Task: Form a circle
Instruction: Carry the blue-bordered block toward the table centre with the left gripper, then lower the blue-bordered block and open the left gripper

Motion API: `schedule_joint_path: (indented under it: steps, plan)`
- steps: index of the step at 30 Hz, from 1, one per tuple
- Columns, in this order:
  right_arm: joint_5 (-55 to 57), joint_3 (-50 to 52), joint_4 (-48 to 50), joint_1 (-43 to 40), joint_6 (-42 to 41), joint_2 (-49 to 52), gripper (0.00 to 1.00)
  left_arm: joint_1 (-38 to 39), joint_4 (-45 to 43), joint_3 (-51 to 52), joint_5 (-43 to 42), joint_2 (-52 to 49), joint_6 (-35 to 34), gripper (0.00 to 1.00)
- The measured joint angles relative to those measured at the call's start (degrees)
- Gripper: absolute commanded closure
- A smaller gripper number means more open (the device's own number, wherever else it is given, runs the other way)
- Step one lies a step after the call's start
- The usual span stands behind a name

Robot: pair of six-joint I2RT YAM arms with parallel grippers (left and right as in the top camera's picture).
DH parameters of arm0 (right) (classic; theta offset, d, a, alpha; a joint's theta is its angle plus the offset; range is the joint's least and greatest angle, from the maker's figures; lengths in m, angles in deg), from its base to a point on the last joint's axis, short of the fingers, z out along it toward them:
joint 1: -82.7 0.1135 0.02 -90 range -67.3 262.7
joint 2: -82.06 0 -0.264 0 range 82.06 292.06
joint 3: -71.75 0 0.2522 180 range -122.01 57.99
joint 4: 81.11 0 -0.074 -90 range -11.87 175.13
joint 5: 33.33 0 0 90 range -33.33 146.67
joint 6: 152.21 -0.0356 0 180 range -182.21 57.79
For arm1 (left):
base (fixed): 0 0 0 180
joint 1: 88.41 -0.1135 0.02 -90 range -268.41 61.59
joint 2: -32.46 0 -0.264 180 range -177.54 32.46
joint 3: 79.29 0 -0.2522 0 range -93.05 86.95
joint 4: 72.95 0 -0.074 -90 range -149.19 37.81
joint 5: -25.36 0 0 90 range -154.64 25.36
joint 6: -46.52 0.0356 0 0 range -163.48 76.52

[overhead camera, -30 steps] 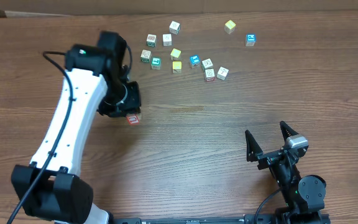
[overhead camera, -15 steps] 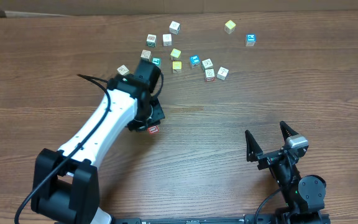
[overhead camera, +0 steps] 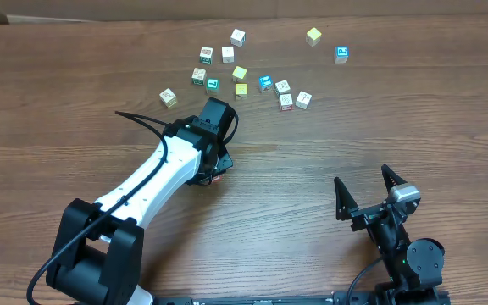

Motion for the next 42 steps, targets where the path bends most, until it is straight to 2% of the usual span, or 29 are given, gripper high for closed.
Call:
schedule_joint_path:
  steps: [4,8,12,14,19,26,28,33,40,42]
  plan:
    - [0.0,0.0,0.0,0.0,-0.02,0.0,0.0,0.0,-0.26,0.31,0.81,0.0,-2.86,0.96]
    - [0.0,0.0,0.04,0.0,-0.02,0.0,0.0,0.0,-3.02,2.91,2.05,0.0,-8.04,0.92]
    - [0.02,0.0,0.0,0.0,0.0,0.0,0.0,0.0,-4.37,3.85,2.51,0.0,-9.81,0.85]
    - [0.02,0.0,0.0,0.0,-0.02,0.0,0.0,0.0,-5.46,3.89,3.63,0.0,-10.23,0.9]
    - [0.0,0.0,0.0,0.0,-0.02,0.0,0.0,0.0,-7.63,3.91,6.21,0.0,-9.57,0.89]
    - [0.0,0.0,0.02,0.0,0.0,0.0,0.0,0.0,-10.38,3.93,7.65,0.0,-5.2,0.89]
    - [0.0,0.0,0.0,0.0,0.0,0.0,0.0,0.0,-10.36,3.93,7.72,-0.07,-4.39,0.83]
    - [0.0,0.0,0.04,0.0,0.0,0.0,0.0,0.0,-9.97,3.93,8.02,-1.51,-4.96,0.82]
    - [0.0,0.0,0.02,0.0,0.0,0.0,0.0,-0.35,-10.45,3.98,8.02,-3.69,-5.97,0.67]
    - [0.0,0.0,0.0,0.0,-0.02,0.0,0.0,-0.44,-10.84,3.98,8.02,-3.69,-6.03,0.66]
